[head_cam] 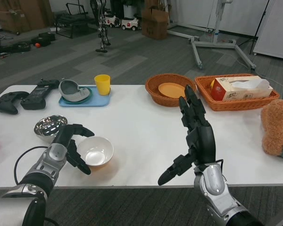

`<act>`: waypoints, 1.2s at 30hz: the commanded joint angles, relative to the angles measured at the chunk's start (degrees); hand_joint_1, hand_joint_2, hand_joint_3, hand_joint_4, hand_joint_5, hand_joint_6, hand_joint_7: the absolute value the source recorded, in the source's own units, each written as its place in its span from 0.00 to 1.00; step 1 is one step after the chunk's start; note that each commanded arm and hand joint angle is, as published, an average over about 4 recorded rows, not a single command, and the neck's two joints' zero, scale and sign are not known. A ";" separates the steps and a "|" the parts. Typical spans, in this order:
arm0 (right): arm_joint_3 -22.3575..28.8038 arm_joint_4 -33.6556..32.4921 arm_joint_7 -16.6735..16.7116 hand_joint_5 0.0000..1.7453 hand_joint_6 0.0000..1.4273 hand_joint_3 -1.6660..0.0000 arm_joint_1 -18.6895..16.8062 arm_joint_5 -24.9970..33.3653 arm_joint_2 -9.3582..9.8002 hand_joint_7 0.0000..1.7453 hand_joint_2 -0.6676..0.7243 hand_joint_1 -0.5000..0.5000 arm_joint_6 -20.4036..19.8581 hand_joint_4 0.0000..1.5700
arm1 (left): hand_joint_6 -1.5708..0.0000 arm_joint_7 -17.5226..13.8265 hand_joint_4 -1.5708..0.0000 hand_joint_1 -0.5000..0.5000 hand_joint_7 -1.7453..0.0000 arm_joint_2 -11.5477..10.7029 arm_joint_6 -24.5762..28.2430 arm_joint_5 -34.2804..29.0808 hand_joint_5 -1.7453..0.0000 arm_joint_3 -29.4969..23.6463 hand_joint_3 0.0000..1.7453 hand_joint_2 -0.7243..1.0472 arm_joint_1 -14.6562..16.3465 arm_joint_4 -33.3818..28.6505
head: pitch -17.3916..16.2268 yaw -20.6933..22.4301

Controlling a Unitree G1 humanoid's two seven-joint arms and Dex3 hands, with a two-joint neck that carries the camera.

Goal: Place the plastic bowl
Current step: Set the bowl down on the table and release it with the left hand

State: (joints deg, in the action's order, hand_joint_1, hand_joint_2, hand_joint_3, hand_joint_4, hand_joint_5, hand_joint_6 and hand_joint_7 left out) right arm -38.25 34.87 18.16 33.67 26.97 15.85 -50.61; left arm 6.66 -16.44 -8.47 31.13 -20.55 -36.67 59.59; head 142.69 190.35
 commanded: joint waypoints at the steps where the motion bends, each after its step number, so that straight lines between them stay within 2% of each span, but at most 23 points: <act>1: -0.57 0.11 -0.05 0.00 0.00 1.00 -0.14 0.59 0.01 0.00 0.82 0.04 -0.19 0.00 | 0.13 0.46 0.42 0.07 0.28 0.11 -0.05 1.50 0.00 -0.54 0.00 0.85 -0.57 1.71 | -0.45 -0.56; 6: -0.77 0.19 -0.05 0.00 0.00 1.00 -0.10 0.79 -0.12 0.00 0.82 0.04 -0.24 0.00 | 0.13 0.46 0.52 0.07 0.28 0.42 -0.05 2.21 0.00 -0.54 0.00 0.85 -0.53 2.33 | -1.46 -0.88; 8: -0.77 0.19 -0.05 0.00 0.00 1.00 -0.10 0.85 -0.12 0.00 0.82 0.04 -0.22 0.00 | 0.13 0.46 0.54 0.07 0.28 0.53 -0.05 2.25 0.00 -0.58 0.00 0.85 -0.46 2.37 | -1.36 -0.87; 12: -0.77 0.19 -0.05 0.00 0.00 1.00 -0.10 0.92 -0.12 0.00 0.82 0.04 -0.19 0.00 | 0.14 0.46 0.57 0.07 0.28 0.75 -0.12 2.29 0.00 -0.63 0.00 0.85 -0.39 2.50 | -3.54 -0.54; 14: -0.77 0.24 -0.05 0.00 0.00 1.00 -0.10 1.01 -0.12 0.00 0.82 0.04 -0.19 0.00 | 0.17 0.50 0.62 0.07 0.30 0.83 -0.10 2.47 0.00 -0.63 0.00 0.88 -0.35 2.83 | -3.61 -0.57; 16: -0.73 0.28 -0.05 0.00 0.00 1.00 -0.14 1.12 -0.12 0.00 0.82 0.04 -0.24 0.00 | 0.25 0.59 0.75 0.07 0.36 0.92 -0.05 2.62 0.00 -0.63 0.00 0.93 -0.33 3.34 | -3.77 -0.56; 18: -0.68 0.28 -0.05 0.00 0.00 1.00 -0.18 1.16 -0.12 0.00 0.82 0.04 -0.24 0.00 | 0.35 0.77 0.88 0.07 0.42 0.97 -0.05 2.62 0.06 -0.63 0.00 0.95 -0.33 3.78 | -3.99 -0.54; 20: -0.68 0.33 -0.05 0.00 0.00 1.00 -0.18 1.20 -0.12 0.00 0.82 0.04 -0.19 0.00 | 0.43 1.03 0.96 0.07 0.48 1.05 -0.05 2.67 0.18 -0.58 0.00 0.98 -0.33 3.95 | -4.46 -0.52; 22: -0.68 0.37 -0.05 0.00 0.00 1.00 -0.18 1.25 -0.12 0.00 0.82 0.05 -0.19 0.00 | 0.47 1.21 0.99 0.07 0.53 1.14 -0.05 2.84 0.25 -0.58 0.00 1.00 -0.33 4.04 | -4.71 -0.47; 24: -0.68 0.37 -0.05 0.00 0.00 1.00 -0.18 1.25 -0.12 0.00 0.82 0.05 -0.24 0.00 | 0.52 1.25 1.00 0.06 0.57 1.19 -0.05 2.97 0.31 -0.63 0.00 0.98 -0.33 4.22 | -5.00 -0.36; 28: -0.57 0.44 -0.05 0.00 0.00 1.00 -0.18 1.25 -0.12 0.00 0.82 0.05 -0.26 0.00 | 0.64 1.25 1.00 0.04 0.69 1.25 -0.38 2.93 0.46 -1.16 0.01 1.00 -0.20 4.39 | -5.34 -0.23; 33: -0.44 0.57 -0.05 0.00 0.00 1.00 -0.18 1.31 -0.12 0.00 0.82 0.04 -0.24 0.00 | 0.76 1.25 1.00 0.04 0.76 1.34 -1.74 2.89 0.53 -1.79 0.03 1.00 0.46 4.37 | -5.81 -0.20; 36: -0.42 0.68 -0.05 0.00 0.00 1.00 -0.18 1.34 -0.12 0.00 0.82 0.04 -0.19 0.00 | 0.80 1.25 1.00 0.03 0.79 1.47 -2.21 2.89 0.53 -2.25 0.03 1.00 0.95 4.20 | -5.77 -0.18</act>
State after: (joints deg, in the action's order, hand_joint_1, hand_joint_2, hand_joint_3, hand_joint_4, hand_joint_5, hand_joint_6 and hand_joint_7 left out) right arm -39.01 35.06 18.16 33.67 28.25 15.78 -50.61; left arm 7.59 -15.11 -10.03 33.72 -22.07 -36.64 63.42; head 136.93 190.15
